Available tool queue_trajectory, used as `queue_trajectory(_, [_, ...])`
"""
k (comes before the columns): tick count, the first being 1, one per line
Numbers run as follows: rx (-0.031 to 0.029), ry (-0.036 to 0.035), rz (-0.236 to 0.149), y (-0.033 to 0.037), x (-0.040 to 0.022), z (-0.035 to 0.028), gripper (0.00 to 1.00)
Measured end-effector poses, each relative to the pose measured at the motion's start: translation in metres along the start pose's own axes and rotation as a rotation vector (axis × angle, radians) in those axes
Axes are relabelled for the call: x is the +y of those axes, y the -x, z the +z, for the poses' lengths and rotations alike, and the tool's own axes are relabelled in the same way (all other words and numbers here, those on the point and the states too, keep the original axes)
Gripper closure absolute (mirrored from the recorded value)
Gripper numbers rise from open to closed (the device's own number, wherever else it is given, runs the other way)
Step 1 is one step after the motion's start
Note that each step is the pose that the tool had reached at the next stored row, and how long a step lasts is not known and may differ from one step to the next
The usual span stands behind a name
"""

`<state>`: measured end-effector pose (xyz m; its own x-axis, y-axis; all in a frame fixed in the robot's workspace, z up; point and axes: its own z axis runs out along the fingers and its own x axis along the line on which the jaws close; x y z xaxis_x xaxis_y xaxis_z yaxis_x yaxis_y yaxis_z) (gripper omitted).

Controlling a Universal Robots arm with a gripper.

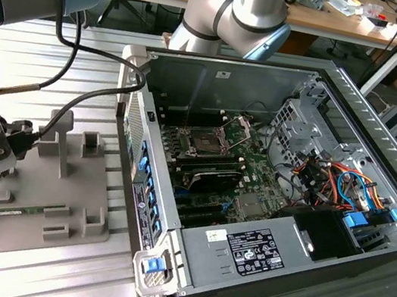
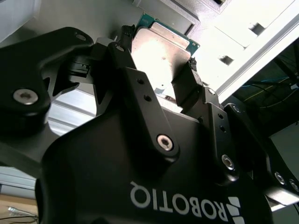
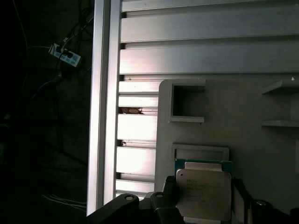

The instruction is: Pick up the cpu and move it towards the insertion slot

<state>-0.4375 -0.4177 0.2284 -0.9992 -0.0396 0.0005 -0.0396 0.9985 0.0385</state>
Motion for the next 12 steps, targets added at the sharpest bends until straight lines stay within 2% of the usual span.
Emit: queue_trajectory(12, [-0.0001, 0.0, 0.0, 0.0, 0.0002, -0.0047, 0.45])
